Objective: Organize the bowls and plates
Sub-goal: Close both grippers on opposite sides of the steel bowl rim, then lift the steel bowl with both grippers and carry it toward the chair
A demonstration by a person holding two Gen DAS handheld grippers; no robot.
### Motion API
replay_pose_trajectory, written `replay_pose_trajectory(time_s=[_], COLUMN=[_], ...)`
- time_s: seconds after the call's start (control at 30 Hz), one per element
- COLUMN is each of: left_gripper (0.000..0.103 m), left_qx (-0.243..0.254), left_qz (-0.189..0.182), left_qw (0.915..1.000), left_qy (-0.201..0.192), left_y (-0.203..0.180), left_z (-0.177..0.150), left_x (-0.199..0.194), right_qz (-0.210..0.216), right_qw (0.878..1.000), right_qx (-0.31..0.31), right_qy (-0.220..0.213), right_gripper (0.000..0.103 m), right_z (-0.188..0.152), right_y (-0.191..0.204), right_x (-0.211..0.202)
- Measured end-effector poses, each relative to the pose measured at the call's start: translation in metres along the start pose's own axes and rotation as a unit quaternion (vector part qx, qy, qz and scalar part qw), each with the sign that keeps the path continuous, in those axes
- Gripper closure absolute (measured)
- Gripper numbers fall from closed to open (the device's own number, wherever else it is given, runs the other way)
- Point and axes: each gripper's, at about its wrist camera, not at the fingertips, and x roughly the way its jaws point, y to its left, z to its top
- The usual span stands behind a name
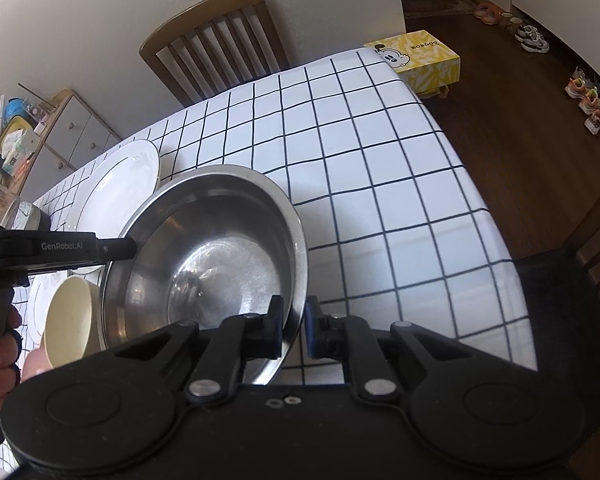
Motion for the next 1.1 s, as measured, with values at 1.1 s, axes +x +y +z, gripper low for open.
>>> replay_pose_trajectory(time_s=[1.1], left_gripper=[0.089], left_qx=[0.121], left_qz=[-0.093], left_qw=[0.9880], left_qy=[0.026], left_y=[-0.046], left_z=[-0.210], left_x=[-0.124], right_qz=[-0.068], right_qw=[0.997], right_qx=[0.024], right_qy=[-0.001], right_gripper=[0.093], right_z=[-0.161], right_y=[-0.026], right_x=[-0.138])
